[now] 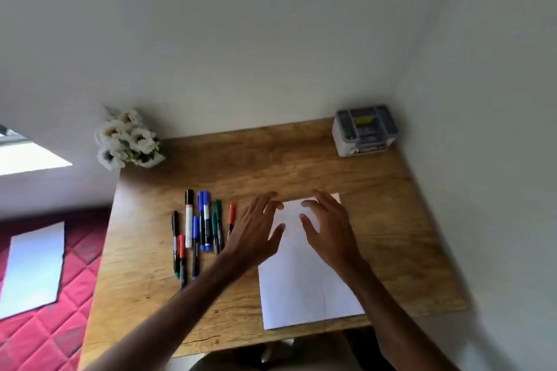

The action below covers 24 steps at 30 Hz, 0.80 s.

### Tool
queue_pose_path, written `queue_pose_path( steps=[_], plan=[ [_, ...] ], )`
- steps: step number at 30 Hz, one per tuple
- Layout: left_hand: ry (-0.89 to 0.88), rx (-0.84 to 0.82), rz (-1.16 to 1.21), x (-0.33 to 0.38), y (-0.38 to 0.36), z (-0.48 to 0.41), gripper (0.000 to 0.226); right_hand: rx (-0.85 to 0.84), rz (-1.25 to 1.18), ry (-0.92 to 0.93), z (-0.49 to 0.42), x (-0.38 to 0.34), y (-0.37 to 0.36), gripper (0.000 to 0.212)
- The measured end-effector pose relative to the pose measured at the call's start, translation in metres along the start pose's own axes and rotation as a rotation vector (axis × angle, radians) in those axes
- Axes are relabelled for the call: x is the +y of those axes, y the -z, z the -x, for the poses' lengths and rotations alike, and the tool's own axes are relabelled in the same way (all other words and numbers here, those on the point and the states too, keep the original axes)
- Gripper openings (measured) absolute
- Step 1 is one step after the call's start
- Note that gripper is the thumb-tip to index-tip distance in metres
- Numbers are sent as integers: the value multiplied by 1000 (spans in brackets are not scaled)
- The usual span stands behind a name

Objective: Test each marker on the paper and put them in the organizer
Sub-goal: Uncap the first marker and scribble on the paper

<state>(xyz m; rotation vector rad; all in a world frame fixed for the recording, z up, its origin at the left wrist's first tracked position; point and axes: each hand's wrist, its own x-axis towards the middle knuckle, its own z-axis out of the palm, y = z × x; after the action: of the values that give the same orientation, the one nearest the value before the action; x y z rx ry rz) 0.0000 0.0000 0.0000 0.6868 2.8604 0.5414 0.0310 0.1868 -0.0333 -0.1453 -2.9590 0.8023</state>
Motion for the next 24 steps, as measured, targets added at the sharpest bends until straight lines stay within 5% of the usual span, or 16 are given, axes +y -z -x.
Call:
queue_pose_path(
  steps=[6,15,24],
  plan=[
    [-31,-108,2,-30,-45,-4,55,-53,102,128,13,35,-52,56],
    [-179,93,-355,-38,-77,8,59,-15,88,233,2,50,-63,57],
    [-237,272,-403,-48,-93,13,61,8,111,262,4,44,-59,58]
  ],
)
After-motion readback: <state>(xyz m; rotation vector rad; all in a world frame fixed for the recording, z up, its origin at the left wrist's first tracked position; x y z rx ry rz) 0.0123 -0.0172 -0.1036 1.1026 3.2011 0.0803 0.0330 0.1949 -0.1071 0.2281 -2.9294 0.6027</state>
